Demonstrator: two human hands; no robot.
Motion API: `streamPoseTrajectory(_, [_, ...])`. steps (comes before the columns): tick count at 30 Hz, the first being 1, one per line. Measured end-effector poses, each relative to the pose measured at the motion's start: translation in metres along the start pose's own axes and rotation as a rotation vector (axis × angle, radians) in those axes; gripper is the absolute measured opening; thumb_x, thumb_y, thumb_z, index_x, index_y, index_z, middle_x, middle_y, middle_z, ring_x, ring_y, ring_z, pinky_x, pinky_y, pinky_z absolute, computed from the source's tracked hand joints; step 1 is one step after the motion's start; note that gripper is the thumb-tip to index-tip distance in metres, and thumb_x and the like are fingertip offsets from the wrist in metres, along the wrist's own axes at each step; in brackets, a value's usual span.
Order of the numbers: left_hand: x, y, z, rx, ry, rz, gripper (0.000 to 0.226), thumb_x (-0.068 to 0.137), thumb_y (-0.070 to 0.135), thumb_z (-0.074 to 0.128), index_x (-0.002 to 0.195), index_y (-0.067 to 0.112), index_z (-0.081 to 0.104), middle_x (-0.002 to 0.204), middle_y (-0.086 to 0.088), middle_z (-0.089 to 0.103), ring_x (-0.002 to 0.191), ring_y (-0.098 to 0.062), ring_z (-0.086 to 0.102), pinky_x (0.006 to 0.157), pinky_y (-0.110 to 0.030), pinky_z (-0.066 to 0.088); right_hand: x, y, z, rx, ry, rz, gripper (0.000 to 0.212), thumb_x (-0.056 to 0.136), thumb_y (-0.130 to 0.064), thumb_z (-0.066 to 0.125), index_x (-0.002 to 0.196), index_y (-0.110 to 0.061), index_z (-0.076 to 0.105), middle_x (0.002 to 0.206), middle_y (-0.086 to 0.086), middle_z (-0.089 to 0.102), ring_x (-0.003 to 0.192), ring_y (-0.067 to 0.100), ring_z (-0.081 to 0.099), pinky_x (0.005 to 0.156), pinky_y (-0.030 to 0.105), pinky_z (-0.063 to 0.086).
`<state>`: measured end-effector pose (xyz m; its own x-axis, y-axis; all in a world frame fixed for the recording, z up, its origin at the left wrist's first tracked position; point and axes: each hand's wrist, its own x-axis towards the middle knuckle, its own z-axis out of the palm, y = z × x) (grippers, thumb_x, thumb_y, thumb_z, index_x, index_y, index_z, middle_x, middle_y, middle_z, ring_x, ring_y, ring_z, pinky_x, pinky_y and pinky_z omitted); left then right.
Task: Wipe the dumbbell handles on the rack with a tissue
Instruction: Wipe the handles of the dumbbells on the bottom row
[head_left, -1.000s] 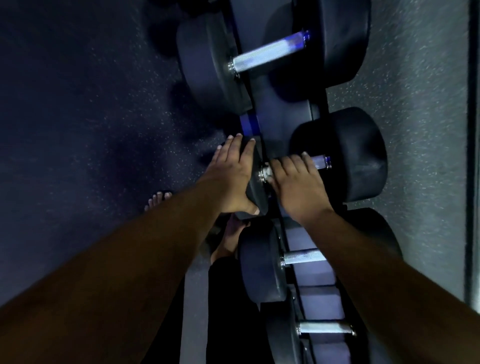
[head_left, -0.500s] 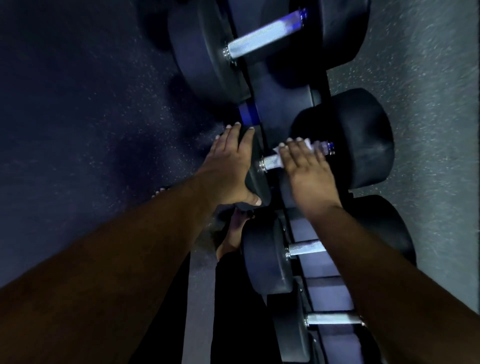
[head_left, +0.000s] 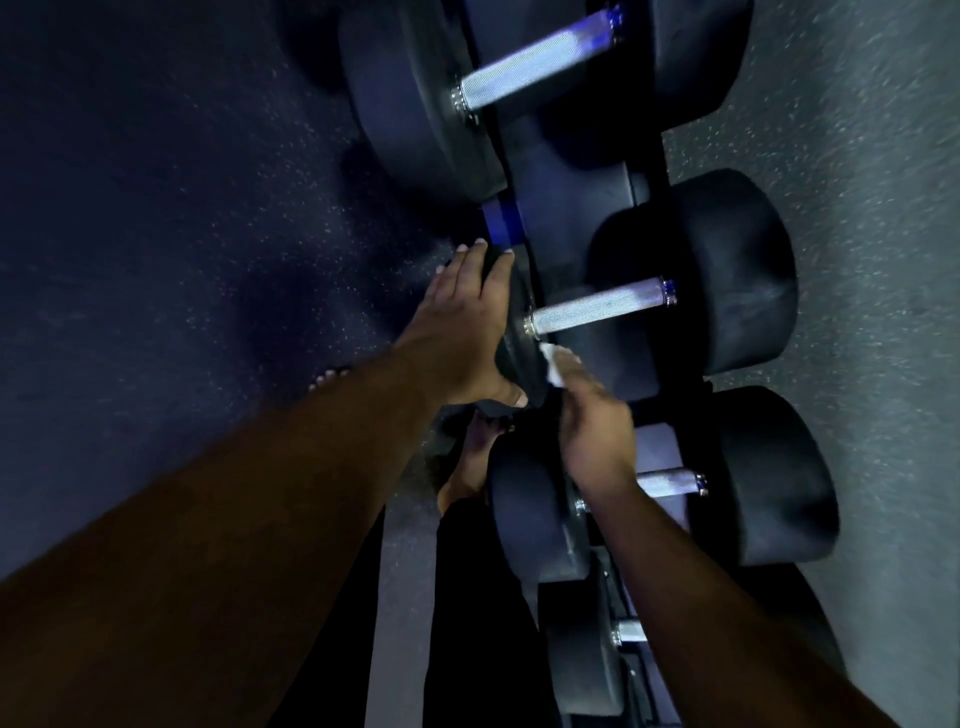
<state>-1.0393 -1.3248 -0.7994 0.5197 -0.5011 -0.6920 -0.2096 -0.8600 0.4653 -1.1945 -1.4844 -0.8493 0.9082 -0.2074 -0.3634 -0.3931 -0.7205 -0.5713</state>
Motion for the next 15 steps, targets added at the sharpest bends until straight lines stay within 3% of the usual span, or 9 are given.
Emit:
streamPoseTrajectory(3, [0.001, -0.001, -0.001, 0.014, -0.005, 0.003, 0.157, 0.052, 0.065, 0.09, 0.159, 0.009, -0.011, 0.166, -0.022, -0.013, 0.154, -0.036, -0.011, 0.124, -0.043, -0.003, 0.016, -0.008, 0.0, 0.781, 0.218, 0.616, 0.022, 0.101, -0.01, 0.051, 0.103, -0.015, 0.073, 0.1, 0.001, 0.073, 0.094, 0.016, 0.066, 0.086, 0.03, 0.054])
streamPoseTrajectory(5, [0.002, 0.0, -0.001, 0.013, -0.01, 0.008, 0.158, 0.051, 0.065, 0.09, 0.159, 0.009, -0.01, 0.166, -0.022, -0.013, 0.154, -0.036, -0.01, 0.123, -0.043, -0.003, 0.041, -0.022, 0.003, 1.171, 0.194, 0.73, 0.02, 0.102, -0.006, 0.047, 0.102, -0.009, 0.067, 0.091, 0.01, 0.066, 0.082, 0.02, 0.06, 0.073, 0.028, 0.052])
streamPoseTrajectory(7, [0.002, 0.001, -0.001, 0.01, -0.007, 0.002, 0.158, 0.05, 0.065, 0.09, 0.159, 0.009, -0.01, 0.166, -0.022, -0.013, 0.154, -0.035, -0.01, 0.123, -0.043, -0.003, 0.059, -0.044, 0.005, 1.324, 0.192, 0.765, 0.025, 0.101, -0.001, 0.041, 0.111, -0.004, 0.063, 0.096, 0.016, 0.067, 0.082, 0.023, 0.065, 0.075, 0.031, 0.055])
streamPoseTrajectory(9, [0.003, 0.001, -0.002, 0.014, -0.007, -0.009, 0.159, 0.05, 0.066, 0.09, 0.159, 0.01, -0.011, 0.166, -0.021, -0.014, 0.154, -0.035, -0.011, 0.125, -0.043, -0.003, 0.062, -0.064, 0.008, 1.428, 0.233, 0.805, 0.028, 0.099, 0.003, 0.038, 0.11, -0.004, 0.063, 0.088, 0.011, 0.072, 0.075, 0.02, 0.068, 0.07, 0.028, 0.057])
streamPoseTrajectory(12, [0.004, 0.0, -0.001, 0.019, -0.012, -0.012, 0.159, 0.051, 0.065, 0.09, 0.159, 0.01, -0.012, 0.166, -0.021, -0.015, 0.154, -0.034, -0.012, 0.126, -0.044, -0.002, 0.043, -0.065, 0.001, 1.399, 0.182, 0.784, 0.028, 0.099, 0.004, 0.039, 0.107, -0.005, 0.064, 0.083, 0.007, 0.074, 0.071, 0.015, 0.07, 0.064, 0.025, 0.056])
streamPoseTrajectory(15, [0.003, -0.001, 0.0, 0.012, -0.009, 0.002, 0.158, 0.051, 0.066, 0.09, 0.159, 0.01, -0.011, 0.166, -0.021, -0.014, 0.154, -0.034, -0.012, 0.126, -0.044, -0.003, 0.026, -0.05, -0.016, 1.378, 0.157, 0.784, 0.026, 0.098, 0.004, 0.042, 0.107, -0.008, 0.065, 0.09, 0.005, 0.075, 0.079, 0.013, 0.07, 0.075, 0.023, 0.057])
